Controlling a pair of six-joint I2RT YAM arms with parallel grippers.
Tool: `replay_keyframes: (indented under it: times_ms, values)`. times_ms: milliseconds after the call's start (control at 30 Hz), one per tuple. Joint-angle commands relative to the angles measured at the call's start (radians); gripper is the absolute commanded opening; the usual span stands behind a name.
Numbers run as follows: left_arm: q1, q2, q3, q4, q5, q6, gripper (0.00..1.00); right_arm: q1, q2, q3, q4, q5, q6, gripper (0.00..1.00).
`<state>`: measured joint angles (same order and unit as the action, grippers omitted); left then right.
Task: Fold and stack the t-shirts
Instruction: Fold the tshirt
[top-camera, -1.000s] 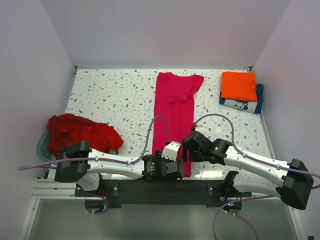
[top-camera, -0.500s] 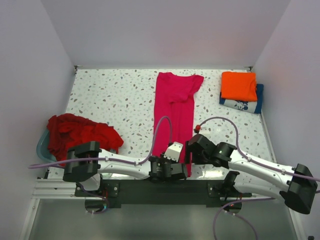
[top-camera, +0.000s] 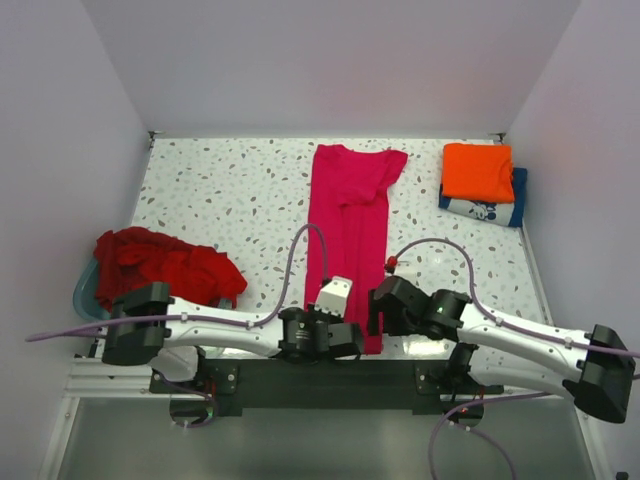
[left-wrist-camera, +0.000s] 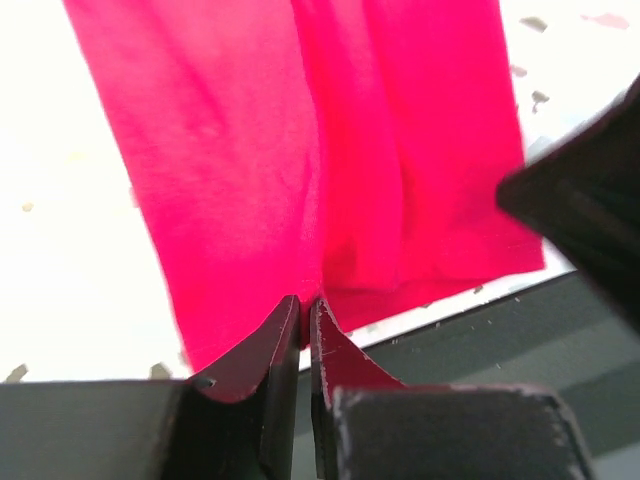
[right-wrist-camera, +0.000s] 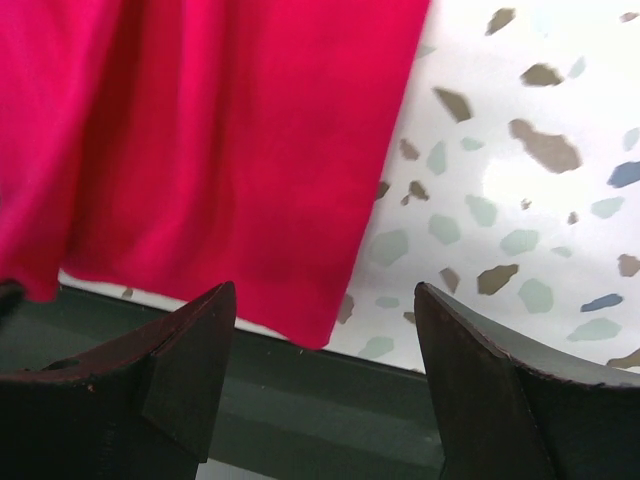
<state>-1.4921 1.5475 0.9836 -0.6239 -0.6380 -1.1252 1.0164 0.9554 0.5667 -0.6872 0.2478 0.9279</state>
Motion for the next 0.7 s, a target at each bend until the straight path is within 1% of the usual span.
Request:
replay_keyframes:
  times_ms: [0, 167, 267, 333, 500, 667]
  values:
    - [0.015, -0.140, -0.061, -0.069, -0.069, -0.093, 0.12, 0.072, 0.022, 0.041, 0.006, 0.051, 0.055, 0.75]
    - [0.079, -0.280, -0.178, -0.108, -0.052, -0.139, 0.11, 0.206, 0.085, 0.093, 0.049, 0.129, 0.126, 0.73]
    - [0.125, -0.335, -0.229, -0.117, -0.040, -0.151, 0.11, 0.283, 0.162, 0.151, 0.071, 0.189, 0.137, 0.71]
    - [0.135, -0.359, -0.247, -0.109, -0.031, -0.143, 0.10, 0.329, 0.204, 0.203, 0.077, 0.214, 0.134, 0.69]
    - [0.156, -0.398, -0.286, -0.086, -0.014, -0.131, 0.10, 0.387, 0.373, 0.295, 0.143, 0.235, 0.094, 0.65]
    - [0.159, -0.406, -0.307, -0.063, -0.002, -0.127, 0.09, 0.392, 0.489, 0.326, 0.158, 0.255, 0.078, 0.62]
